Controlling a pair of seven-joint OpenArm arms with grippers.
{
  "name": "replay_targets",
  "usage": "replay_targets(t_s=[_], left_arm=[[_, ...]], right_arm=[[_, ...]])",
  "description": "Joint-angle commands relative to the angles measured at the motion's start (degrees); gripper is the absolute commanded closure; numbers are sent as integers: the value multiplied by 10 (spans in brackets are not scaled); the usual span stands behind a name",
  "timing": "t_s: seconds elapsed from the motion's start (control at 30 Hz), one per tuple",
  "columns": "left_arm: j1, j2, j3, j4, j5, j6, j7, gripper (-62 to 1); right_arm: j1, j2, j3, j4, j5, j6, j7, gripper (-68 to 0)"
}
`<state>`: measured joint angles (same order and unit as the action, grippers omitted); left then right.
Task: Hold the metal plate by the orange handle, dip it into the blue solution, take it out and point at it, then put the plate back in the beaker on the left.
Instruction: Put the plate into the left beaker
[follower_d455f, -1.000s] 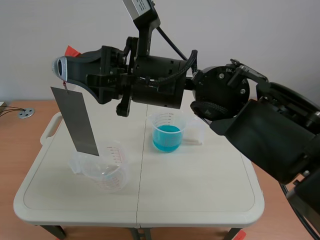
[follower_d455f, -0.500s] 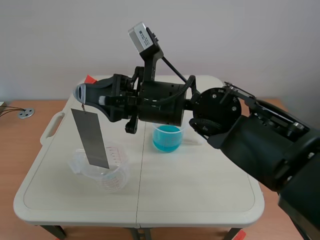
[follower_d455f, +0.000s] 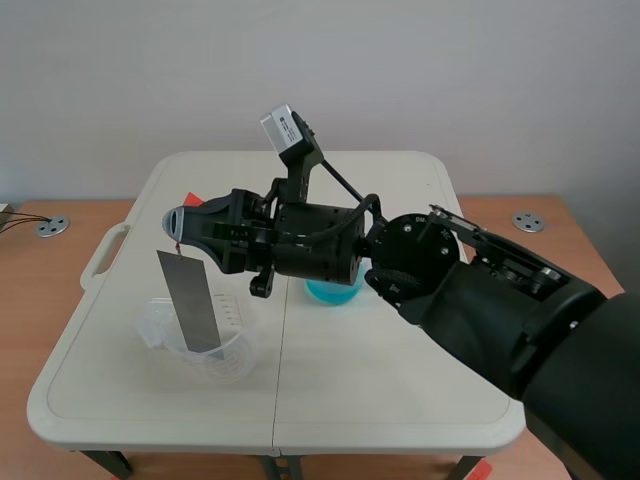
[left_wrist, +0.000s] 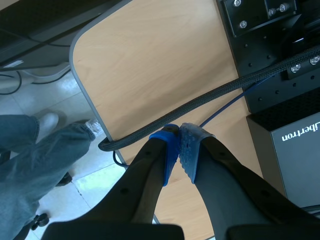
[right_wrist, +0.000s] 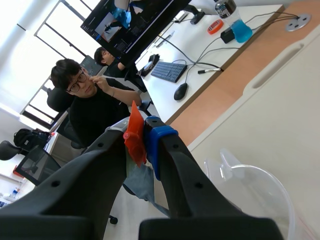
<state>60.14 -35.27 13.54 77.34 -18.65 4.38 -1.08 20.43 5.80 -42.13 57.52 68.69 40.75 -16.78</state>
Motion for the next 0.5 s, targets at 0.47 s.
replay_targets(t_s=[0.47], left_arm=[[6, 0, 0, 2, 0, -3, -3, -27]], right_arm=[[14, -7, 2, -33, -8, 2, -10, -15]])
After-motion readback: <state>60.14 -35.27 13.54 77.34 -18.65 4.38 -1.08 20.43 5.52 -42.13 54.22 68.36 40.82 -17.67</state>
